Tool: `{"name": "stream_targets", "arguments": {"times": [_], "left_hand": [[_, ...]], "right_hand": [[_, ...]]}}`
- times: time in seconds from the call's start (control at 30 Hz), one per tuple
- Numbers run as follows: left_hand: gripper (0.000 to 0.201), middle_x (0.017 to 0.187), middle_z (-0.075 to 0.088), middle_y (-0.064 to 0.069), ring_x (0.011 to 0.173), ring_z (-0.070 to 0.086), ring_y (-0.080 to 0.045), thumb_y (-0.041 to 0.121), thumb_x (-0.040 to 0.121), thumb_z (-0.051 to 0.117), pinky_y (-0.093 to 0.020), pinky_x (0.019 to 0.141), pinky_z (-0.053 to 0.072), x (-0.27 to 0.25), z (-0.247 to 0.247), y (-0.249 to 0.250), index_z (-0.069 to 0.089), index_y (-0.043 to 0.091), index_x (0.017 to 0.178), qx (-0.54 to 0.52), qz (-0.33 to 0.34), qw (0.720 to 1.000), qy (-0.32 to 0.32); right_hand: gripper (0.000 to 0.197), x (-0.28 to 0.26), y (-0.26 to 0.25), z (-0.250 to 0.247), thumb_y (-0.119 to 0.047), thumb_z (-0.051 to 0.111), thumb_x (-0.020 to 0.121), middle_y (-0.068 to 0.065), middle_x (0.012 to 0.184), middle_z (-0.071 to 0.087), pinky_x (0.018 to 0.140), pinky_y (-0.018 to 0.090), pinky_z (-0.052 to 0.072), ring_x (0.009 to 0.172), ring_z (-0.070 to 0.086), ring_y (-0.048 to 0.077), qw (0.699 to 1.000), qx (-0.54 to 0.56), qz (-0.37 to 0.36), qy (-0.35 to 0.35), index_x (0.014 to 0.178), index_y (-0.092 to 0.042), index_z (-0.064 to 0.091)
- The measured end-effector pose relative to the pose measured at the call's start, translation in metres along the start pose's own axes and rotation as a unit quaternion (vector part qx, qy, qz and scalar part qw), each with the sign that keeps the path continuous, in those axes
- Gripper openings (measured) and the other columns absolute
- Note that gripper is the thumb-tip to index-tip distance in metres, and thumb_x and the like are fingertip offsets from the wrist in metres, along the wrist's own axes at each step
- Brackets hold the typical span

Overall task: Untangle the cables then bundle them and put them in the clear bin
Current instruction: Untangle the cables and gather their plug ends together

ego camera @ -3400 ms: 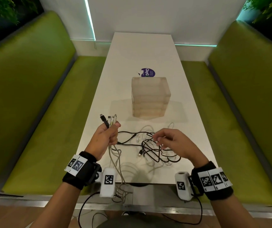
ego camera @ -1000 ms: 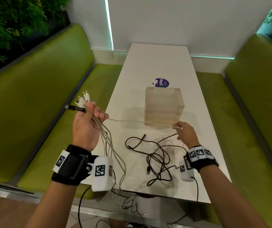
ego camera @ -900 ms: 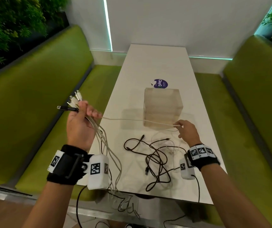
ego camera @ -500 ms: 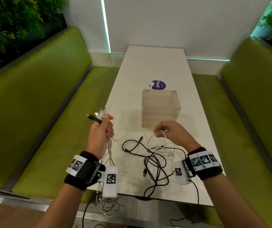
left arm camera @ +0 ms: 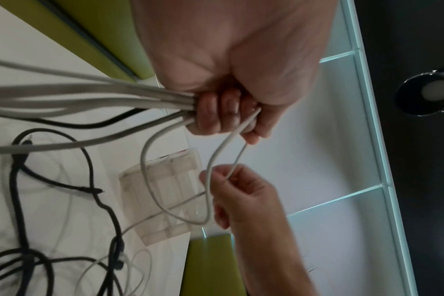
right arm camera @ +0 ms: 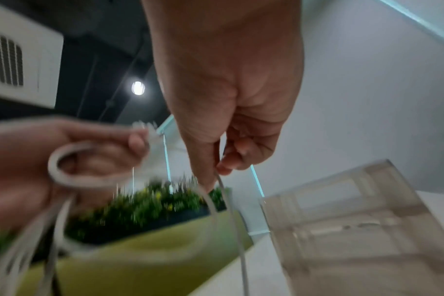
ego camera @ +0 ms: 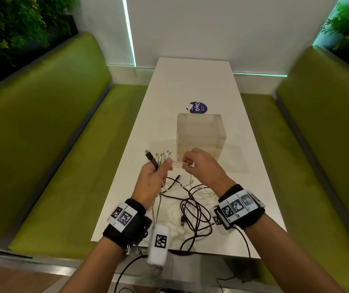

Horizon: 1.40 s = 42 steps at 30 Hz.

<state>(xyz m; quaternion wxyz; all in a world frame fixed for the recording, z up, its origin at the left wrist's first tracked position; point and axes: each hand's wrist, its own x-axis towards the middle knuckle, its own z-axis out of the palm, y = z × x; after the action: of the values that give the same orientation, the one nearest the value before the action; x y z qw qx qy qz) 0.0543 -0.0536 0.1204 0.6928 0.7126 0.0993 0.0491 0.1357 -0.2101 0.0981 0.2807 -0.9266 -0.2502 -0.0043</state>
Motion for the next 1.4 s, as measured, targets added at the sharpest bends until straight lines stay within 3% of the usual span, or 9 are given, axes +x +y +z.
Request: {"name": "stream_targets", "arguments": {"times": [0.13, 0.33, 0.53, 0.7, 0.87, 1.0, 1.17, 1.3, 1.4], "left_hand": [[0.03, 0.047, 0.036, 0.007, 0.045, 0.031, -0.009, 0.028, 0.096, 0.053, -0.023, 0.054, 0.032, 0.003, -0.011, 0.014, 0.056, 0.013, 0.071, -0.058, 0.04, 0.997, 0.04], [0.03, 0.044, 0.035, 0.013, 0.041, 0.029, -0.005, 0.026, 0.099, 0.049, -0.025, 0.049, 0.025, 0.011, -0.042, 0.038, 0.054, 0.014, 0.072, -0.161, 0.086, 0.978, 0.098], [0.03, 0.045, 0.034, 0.012, 0.042, 0.03, -0.006, 0.026, 0.098, 0.05, -0.018, 0.044, 0.029, 0.012, -0.052, 0.037, 0.054, 0.014, 0.071, -0.192, 0.098, 0.967, 0.139], [0.031, 0.045, 0.04, 0.014, 0.041, 0.031, -0.003, 0.025, 0.097, 0.053, -0.019, 0.04, 0.026, 0.015, -0.064, 0.042, 0.056, 0.018, 0.067, -0.251, 0.099, 0.943, 0.194], [0.028, 0.045, 0.045, 0.014, 0.042, 0.034, -0.002, 0.026, 0.097, 0.053, -0.018, 0.042, 0.03, 0.017, -0.068, 0.042, 0.055, 0.015, 0.071, -0.266, 0.108, 0.931, 0.225], [0.029, 0.044, 0.043, 0.013, 0.04, 0.035, -0.004, 0.028, 0.097, 0.052, -0.02, 0.042, 0.029, 0.017, -0.069, 0.039, 0.057, 0.016, 0.071, -0.245, 0.106, 0.939, 0.218], [0.028, 0.046, 0.041, 0.011, 0.042, 0.034, -0.006, 0.032, 0.097, 0.051, -0.02, 0.041, 0.028, 0.021, -0.064, 0.027, 0.057, 0.017, 0.075, -0.164, 0.092, 0.967, 0.172], [0.031, 0.053, 0.039, 0.001, 0.045, 0.031, -0.008, 0.033, 0.096, 0.052, -0.02, 0.045, 0.03, 0.016, -0.039, 0.012, 0.06, 0.013, 0.074, -0.027, 0.057, 0.993, 0.096], [0.025, 0.05, 0.041, 0.014, 0.042, 0.033, 0.0, 0.03, 0.093, 0.056, -0.013, 0.045, 0.029, 0.008, -0.011, 0.005, 0.062, 0.008, 0.082, 0.028, 0.049, 0.998, -0.007]], "right_hand": [[0.01, 0.002, 0.029, 0.029, -0.014, 0.055, 0.092, 0.008, 0.1, 0.052, 0.07, 0.03, 0.043, 0.084, 0.058, 0.028, 0.991, -0.089, 0.064, -0.071, 0.098, -0.009, 0.062], [0.015, -0.002, 0.079, 0.028, -0.017, 0.061, 0.089, 0.006, 0.085, 0.047, 0.066, 0.027, 0.032, 0.077, 0.05, 0.024, 0.984, -0.034, 0.166, -0.055, 0.086, -0.002, 0.061], [0.019, -0.003, 0.095, 0.012, -0.019, 0.066, 0.085, 0.007, 0.078, 0.051, 0.056, 0.028, 0.029, 0.074, 0.049, 0.023, 0.982, -0.024, 0.183, -0.038, 0.078, -0.003, 0.06], [0.017, -0.007, 0.111, 0.004, -0.023, 0.066, 0.085, 0.006, 0.08, 0.053, 0.063, 0.028, 0.034, 0.078, 0.052, 0.024, 0.971, -0.066, 0.227, -0.04, 0.081, -0.006, 0.064], [0.011, -0.007, 0.111, 0.006, -0.012, 0.055, 0.089, 0.013, 0.089, 0.064, 0.066, 0.032, 0.044, 0.084, 0.06, 0.031, 0.967, -0.079, 0.242, -0.028, 0.093, -0.006, 0.063], [0.018, -0.003, 0.112, 0.004, 0.003, 0.053, 0.082, 0.01, 0.088, 0.066, 0.066, 0.031, 0.051, 0.077, 0.064, 0.026, 0.97, -0.032, 0.241, -0.022, 0.09, -0.012, 0.058], [0.018, 0.002, 0.094, -0.01, -0.01, 0.057, 0.092, 0.01, 0.109, 0.058, 0.092, 0.031, 0.044, 0.1, 0.057, 0.021, 0.984, 0.057, 0.165, 0.039, 0.099, -0.006, 0.073], [0.024, -0.001, 0.053, -0.025, -0.004, 0.057, 0.091, 0.005, 0.095, 0.068, 0.075, 0.005, 0.041, 0.087, 0.063, 0.014, 0.985, 0.138, 0.102, 0.015, 0.108, -0.012, 0.071], [0.031, -0.001, 0.017, -0.03, -0.009, 0.064, 0.086, -0.006, 0.079, 0.067, 0.068, 0.005, 0.041, 0.071, 0.059, -0.003, 0.991, 0.122, 0.052, -0.017, 0.117, -0.015, 0.067]]}}
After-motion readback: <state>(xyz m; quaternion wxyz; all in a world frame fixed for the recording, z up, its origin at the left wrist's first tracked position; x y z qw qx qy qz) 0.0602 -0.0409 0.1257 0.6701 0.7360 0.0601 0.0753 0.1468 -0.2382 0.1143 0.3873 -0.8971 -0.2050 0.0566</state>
